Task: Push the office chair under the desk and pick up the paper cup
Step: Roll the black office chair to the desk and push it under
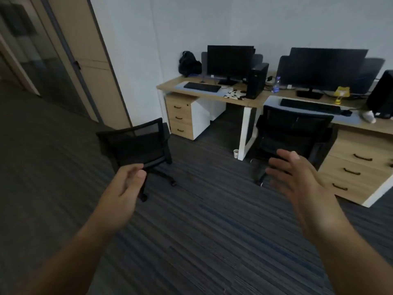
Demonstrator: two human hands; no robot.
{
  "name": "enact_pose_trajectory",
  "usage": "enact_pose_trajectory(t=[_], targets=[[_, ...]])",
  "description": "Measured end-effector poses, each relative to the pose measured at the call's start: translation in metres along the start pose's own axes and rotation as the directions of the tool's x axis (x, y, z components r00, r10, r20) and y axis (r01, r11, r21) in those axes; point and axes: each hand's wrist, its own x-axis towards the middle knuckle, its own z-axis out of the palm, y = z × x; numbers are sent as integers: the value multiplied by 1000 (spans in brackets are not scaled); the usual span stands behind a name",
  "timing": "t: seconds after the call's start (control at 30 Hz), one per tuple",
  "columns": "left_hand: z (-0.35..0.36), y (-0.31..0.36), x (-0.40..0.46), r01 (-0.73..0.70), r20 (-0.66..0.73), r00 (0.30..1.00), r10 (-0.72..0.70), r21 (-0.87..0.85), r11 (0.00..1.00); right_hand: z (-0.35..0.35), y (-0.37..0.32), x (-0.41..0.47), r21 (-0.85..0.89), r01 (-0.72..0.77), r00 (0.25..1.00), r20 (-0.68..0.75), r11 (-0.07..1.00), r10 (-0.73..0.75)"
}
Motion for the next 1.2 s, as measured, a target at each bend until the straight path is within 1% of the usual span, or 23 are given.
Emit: enact_pose_trajectory(t=[0.07, 0.2, 0.47, 0.53, 0.63, 0.7, 0.87, 1.03, 1.2], targets=[[1, -8, 2, 75, -5, 997, -76, -59, 995, 11, 8, 9, 12, -39, 998, 53, 999, 38], [-2, -36, 18, 87, -43, 995, -89, -40, 995, 42, 22, 34, -35, -86, 991, 96, 996, 89], [-35, -93, 111, 137, -77, 987, -142, -65, 988, 135, 58, 125, -80, -163, 978, 119, 983, 171], [-46, -106, 134, 149, -73, 986, -153, -52, 987, 161, 63, 144, -69, -195, 973, 110, 978, 202], [-64, -125, 172, 154, -56, 987, -154, 6, 988, 199, 71, 175, -72, -203, 972, 106, 976, 210], [-80, -142, 199, 177, -54, 983, -175, 31, 984, 229, 79, 201, -96, -227, 965, 114, 969, 237], [-94, -169, 251, 175, -58, 984, -171, 77, 982, 278, 95, 251, -89, -242, 959, 128, 966, 253], [-99, -195, 322, 200, -77, 978, -192, 126, 972, 324, 119, 324, -91, -253, 947, 179, 963, 266], [-100, -215, 404, 226, -103, 972, -209, 194, 955, 367, 151, 417, -67, -276, 937, 205, 959, 284]])
